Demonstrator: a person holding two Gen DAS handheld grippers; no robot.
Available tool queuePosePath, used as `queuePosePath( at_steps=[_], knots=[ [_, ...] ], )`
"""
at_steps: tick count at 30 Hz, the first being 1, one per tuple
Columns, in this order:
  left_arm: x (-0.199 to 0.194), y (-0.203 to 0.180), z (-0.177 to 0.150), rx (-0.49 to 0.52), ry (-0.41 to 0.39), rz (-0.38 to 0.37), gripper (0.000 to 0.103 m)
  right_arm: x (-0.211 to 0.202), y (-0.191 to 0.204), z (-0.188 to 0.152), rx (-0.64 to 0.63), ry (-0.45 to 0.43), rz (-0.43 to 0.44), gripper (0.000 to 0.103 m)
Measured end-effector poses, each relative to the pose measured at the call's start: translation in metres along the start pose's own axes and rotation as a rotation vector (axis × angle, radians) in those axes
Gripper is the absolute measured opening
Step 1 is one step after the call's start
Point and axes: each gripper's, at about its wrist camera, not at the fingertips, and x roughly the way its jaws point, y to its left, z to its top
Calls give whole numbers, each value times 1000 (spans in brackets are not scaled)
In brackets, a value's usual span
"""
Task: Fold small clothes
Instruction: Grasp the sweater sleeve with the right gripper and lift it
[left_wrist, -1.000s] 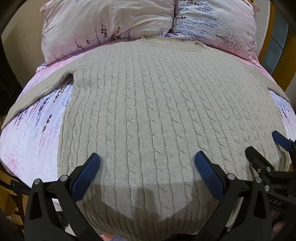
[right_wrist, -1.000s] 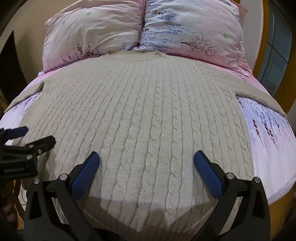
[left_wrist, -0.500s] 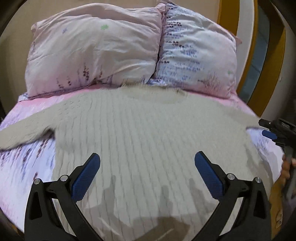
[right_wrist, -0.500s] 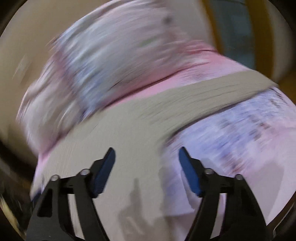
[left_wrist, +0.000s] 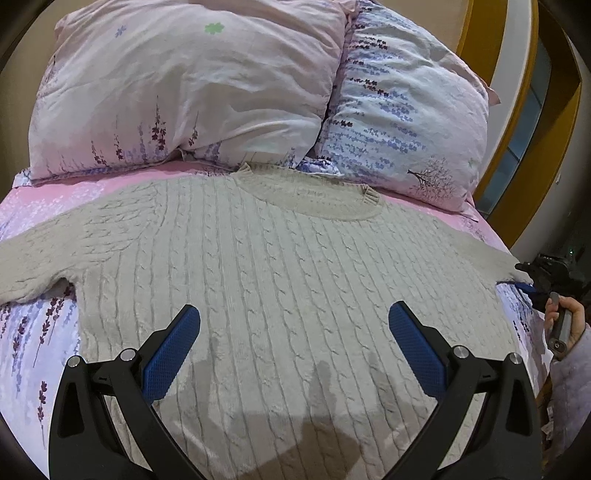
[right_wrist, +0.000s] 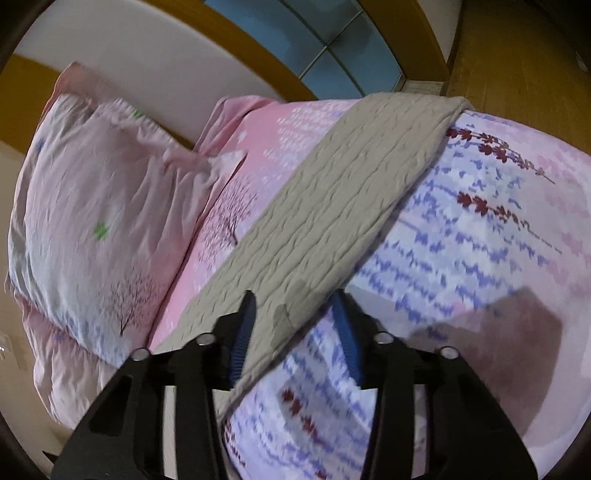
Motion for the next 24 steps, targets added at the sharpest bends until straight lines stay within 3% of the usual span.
queuePosePath(
  at_steps=[2, 6, 9, 13, 18, 21, 24],
  knots=[
    [0, 0, 0, 7, -7, 6, 102, -1, -2, 3, 13, -8, 7, 32],
    [1, 4, 0, -8, -15, -26, 102, 2, -7, 7, 13, -35, -16, 13],
    [3, 12, 0, -52, -2, -59, 102, 0, -1, 8, -27, -61, -34, 10],
    [2, 22, 0, -111, -9, -99, 102, -21, 40, 4, -186, -179, -63, 10],
    [-1, 27, 1, -137, -28, -120, 102, -45, 109, -20, -402, -255, 31, 9],
    [-2, 28, 2, -137, -28, -121, 102, -48, 152, -54, -562, -222, 138, 9],
    [-3, 28, 3, -137, -29, -121, 102, -27, 191, -110, -742, -60, 241, 9]
  ],
)
